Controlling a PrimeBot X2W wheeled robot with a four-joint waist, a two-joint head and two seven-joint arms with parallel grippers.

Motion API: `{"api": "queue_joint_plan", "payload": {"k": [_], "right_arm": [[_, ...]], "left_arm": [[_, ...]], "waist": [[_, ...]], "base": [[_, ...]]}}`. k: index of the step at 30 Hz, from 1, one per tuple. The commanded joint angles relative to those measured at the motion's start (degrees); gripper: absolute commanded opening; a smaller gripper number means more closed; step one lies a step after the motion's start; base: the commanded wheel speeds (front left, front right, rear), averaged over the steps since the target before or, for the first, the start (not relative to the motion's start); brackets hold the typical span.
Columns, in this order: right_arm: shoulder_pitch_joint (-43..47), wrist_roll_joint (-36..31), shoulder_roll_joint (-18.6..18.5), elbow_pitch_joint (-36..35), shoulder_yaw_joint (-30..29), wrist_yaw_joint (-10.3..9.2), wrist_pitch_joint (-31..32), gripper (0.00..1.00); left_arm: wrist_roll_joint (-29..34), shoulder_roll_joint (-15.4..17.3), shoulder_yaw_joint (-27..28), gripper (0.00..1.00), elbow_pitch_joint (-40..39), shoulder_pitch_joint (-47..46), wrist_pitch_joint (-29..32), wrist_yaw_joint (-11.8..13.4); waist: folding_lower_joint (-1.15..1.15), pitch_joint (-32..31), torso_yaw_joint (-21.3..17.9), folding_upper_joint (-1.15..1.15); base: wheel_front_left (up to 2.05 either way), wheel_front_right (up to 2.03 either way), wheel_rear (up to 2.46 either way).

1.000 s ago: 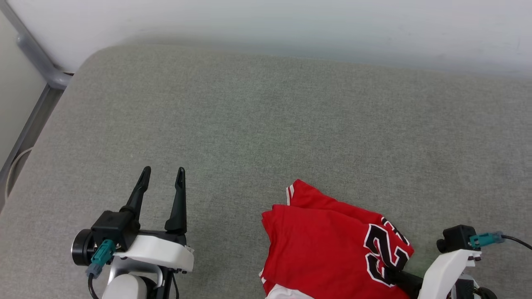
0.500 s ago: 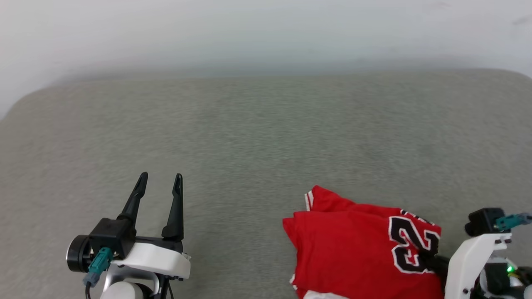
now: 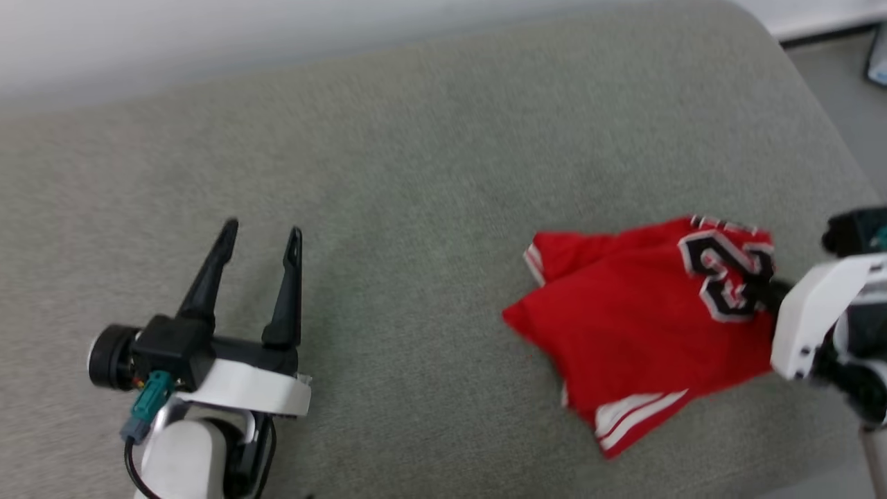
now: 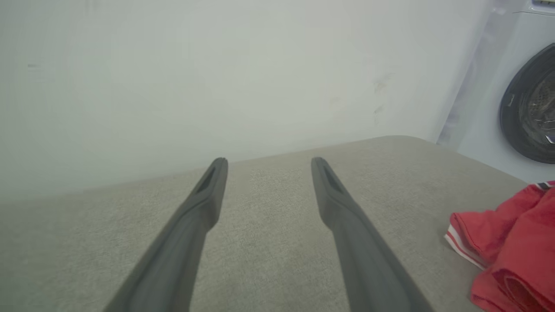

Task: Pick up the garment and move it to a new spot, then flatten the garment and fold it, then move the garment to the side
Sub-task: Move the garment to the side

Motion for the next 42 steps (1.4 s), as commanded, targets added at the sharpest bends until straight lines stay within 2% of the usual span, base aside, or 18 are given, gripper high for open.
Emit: {"api": "queue_joint_plan", "payload": {"k": [1,9,16,25,27,28,35,42], "right_arm": [[-2.5,-0.7,-0.4,0.9,-0.7,-0.06,-0.8,0.0],[-14.4,-8.4,-3.2,8.9,-7.9,-0.06,-4.8,0.0],[-21.4,-16.8,-5.5,15.1,-17.8,-0.07,-8.6,0.0],[-24.8,-28.0,-3.2,18.2,-28.9,-0.07,-14.6,0.0],[-24.8,-30.4,-2.2,17.9,-30.0,-0.08,-17.0,0.24],[-24.9,-31.2,-1.5,17.8,-30.7,-0.07,-18.3,1.0],[-22.9,-37.0,2.4,15.2,-35.0,-0.07,-26.5,1.0],[-18.4,-35.7,3.7,12.4,-35.2,-0.07,-32.7,1.0]], "left_arm": [[0.1,0.8,-0.4,1.0,-0.6,-1.4,-0.1,-0.1],[0.2,4.6,-4.4,1.0,-5.5,-8.8,1.8,-0.4],[-0.2,6.8,-7.3,1.0,-9.5,-14.1,3.5,-0.4],[-0.8,8.4,-8.7,1.0,-11.3,-15.7,4.0,-0.4],[-0.9,8.6,-8.8,1.0,-11.3,-15.5,4.1,-0.4],[-0.9,8.7,-8.9,1.0,-11.2,-15.3,4.0,-0.4],[-1.5,8.1,-9.1,1.0,-9.2,-13.7,3.1,0.3],[-2.7,6.7,-8.9,1.0,-5.9,-10.6,1.5,1.5]], "waist": [[-0.01,5.5,-3.1,0.0],[-0.01,15.9,-1.7,0.0],[-0.01,22.2,0.1,0.0],[-0.01,24.3,0.6,0.0],[-0.01,24.2,0.6,0.0],[-0.01,24.1,0.5,0.0],[-0.01,21.1,1.0,0.0],[-0.01,15.4,2.5,0.0]], "base": [[0.0,0.0,0.0],[0.0,0.0,0.0],[0.0,0.0,0.0],[0.0,0.0,0.0],[0.0,0.0,0.0],[0.0,0.0,0.0],[0.0,0.0,0.0],[0.0,0.0,0.0]]}}
